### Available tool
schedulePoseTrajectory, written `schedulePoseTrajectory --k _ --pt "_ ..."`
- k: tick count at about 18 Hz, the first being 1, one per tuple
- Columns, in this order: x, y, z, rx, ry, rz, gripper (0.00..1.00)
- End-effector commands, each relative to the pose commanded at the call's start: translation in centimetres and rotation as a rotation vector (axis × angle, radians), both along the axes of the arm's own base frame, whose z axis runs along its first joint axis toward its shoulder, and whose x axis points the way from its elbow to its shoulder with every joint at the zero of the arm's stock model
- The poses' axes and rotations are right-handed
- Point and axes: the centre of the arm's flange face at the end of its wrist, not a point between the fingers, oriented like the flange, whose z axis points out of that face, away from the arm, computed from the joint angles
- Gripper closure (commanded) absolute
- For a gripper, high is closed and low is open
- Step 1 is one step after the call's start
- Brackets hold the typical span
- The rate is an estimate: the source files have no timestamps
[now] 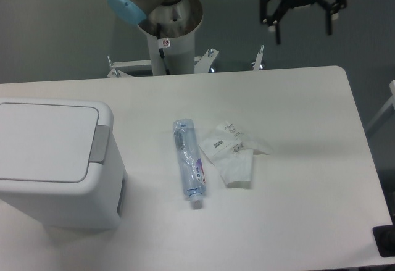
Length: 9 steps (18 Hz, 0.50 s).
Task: Open the trash can
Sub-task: 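Move the gripper down and across toward the white trash bin lid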
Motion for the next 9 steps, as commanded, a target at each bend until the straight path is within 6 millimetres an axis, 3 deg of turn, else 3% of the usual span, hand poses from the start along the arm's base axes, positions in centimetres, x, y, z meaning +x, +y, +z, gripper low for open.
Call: schedulePoseTrajectory --k 9 --pt "3.9 9.0 -1.6 0.113 -0.118 -0.021 0.00"
